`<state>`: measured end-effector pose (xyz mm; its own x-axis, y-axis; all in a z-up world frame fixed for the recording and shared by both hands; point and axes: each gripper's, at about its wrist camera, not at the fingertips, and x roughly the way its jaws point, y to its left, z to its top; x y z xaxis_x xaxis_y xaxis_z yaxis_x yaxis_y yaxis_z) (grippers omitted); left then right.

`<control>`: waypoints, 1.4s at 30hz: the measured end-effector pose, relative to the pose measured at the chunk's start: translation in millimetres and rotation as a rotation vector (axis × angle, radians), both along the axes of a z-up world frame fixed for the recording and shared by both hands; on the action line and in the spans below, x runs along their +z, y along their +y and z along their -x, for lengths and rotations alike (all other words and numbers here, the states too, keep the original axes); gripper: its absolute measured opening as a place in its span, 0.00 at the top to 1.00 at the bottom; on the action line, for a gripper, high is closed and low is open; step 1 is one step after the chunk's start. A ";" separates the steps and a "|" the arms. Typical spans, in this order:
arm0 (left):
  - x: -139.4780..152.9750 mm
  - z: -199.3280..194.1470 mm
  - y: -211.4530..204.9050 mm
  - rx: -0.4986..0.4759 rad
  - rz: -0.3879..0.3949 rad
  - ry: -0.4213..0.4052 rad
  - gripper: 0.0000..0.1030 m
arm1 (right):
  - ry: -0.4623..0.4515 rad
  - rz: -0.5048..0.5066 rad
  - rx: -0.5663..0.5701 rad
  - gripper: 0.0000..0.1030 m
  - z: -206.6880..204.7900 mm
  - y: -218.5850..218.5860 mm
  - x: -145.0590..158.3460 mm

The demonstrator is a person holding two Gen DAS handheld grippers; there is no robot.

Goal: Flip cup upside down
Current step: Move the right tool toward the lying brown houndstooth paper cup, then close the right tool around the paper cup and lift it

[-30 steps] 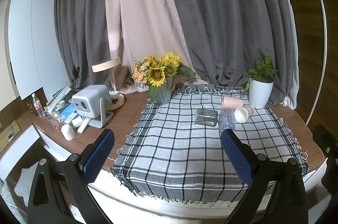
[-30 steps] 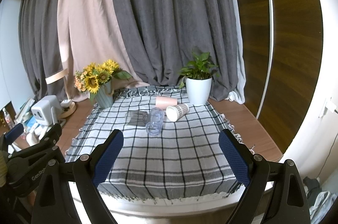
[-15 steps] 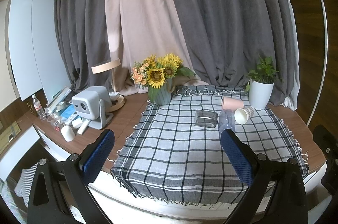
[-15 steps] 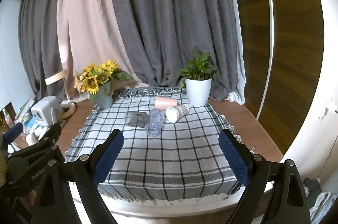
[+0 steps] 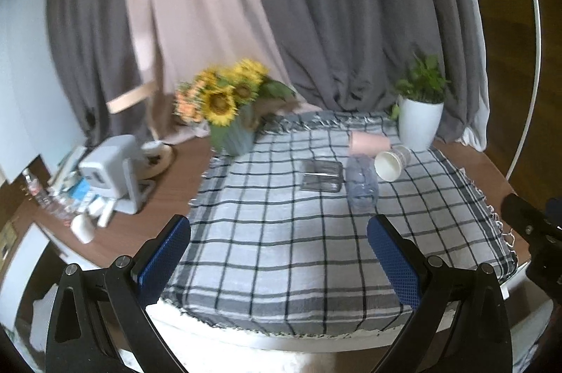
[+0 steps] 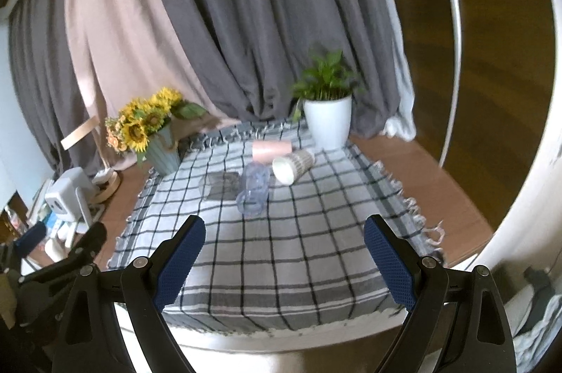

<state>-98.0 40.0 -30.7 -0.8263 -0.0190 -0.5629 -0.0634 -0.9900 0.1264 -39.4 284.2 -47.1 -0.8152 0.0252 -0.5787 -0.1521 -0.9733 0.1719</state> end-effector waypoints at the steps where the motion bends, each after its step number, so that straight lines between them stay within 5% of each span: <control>1: -2.3 11.4 2.2 -0.014 -0.004 -0.007 0.00 | -0.009 0.009 -0.001 0.11 9.2 0.2 -3.1; 12: -32.3 179.9 38.2 -0.127 0.025 -0.097 0.00 | -0.139 0.081 -0.087 0.11 162.7 21.3 -39.2; 22: -76.6 326.3 74.0 -0.198 0.070 -0.296 0.00 | -0.286 0.182 -0.164 0.11 296.2 46.5 -82.8; 32: -106.3 388.7 91.0 -0.219 0.105 -0.382 0.00 | -0.504 0.301 -0.204 0.12 379.4 67.2 -141.0; 42: -128.4 407.7 95.8 -0.215 0.127 -0.443 0.00 | -0.674 0.369 -0.273 0.17 405.5 76.1 -188.9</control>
<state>-505.7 135.8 -159.1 -0.5012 0.0347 -0.8646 -0.3390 -0.9272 0.1593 -445.0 360.3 -236.0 -0.2820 -0.1156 -0.9524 -0.5608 -0.7856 0.2614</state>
